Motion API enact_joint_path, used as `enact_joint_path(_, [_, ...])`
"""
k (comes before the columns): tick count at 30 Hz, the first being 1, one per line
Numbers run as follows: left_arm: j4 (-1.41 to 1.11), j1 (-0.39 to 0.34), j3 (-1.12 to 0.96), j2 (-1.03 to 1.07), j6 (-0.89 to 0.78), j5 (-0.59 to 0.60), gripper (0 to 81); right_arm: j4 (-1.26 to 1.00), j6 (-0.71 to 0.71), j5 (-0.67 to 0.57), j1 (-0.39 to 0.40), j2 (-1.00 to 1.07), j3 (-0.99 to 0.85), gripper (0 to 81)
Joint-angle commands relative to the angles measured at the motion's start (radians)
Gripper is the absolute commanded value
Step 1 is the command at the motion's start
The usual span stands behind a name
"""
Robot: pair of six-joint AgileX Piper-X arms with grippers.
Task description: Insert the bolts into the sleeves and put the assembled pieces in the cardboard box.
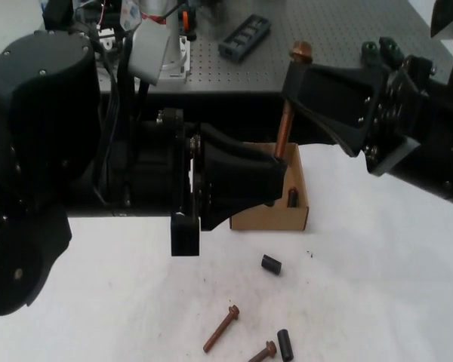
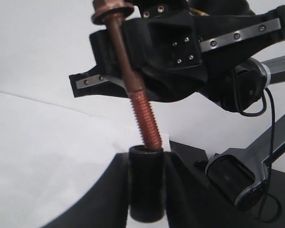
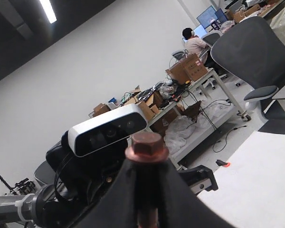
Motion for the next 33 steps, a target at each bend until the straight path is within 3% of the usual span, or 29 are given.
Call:
enact_joint_path(1, [-0.031, -0.001, -0.005, -0.009, -0.011, 0.005, 0.6, 0.004, -0.022, 0.006, 0.006, 0.008, -0.009, 2.3])
enact_joint_path(16, [-0.036, -0.001, -0.005, -0.009, -0.116, -0.108, 0.6, 0.058, -0.147, -0.020, 0.011, 0.008, -0.009, 1.1])
enact_joint_path(18, [-0.036, -0.001, -0.005, -0.009, -0.116, -0.110, 0.6, 0.065, -0.181, -0.047, 0.011, 0.008, -0.009, 8.2])
enact_joint_path(22, [-0.036, -0.001, -0.005, -0.009, -0.116, -0.139, 0.6, 0.065, -0.190, -0.066, 0.011, 0.008, -0.009, 40.5])
enact_joint_path(26, [-0.036, -0.001, -0.005, -0.009, -0.108, -0.263, 0.6, 0.074, -0.171, -0.051, -0.027, -0.018, -0.009, 38.7])
enact_joint_path(30, [-0.088, -0.001, -0.032, 0.024, -0.156, -0.455, 0.6, 0.186, -0.189, -0.052, -0.141, -0.089, -0.009, 38.6])
enact_joint_path(33, [-0.086, -0.001, -0.115, 0.116, -0.194, -0.499, 0.6, 0.365, -0.251, -0.052, -0.239, -0.152, -0.009, 38.6])
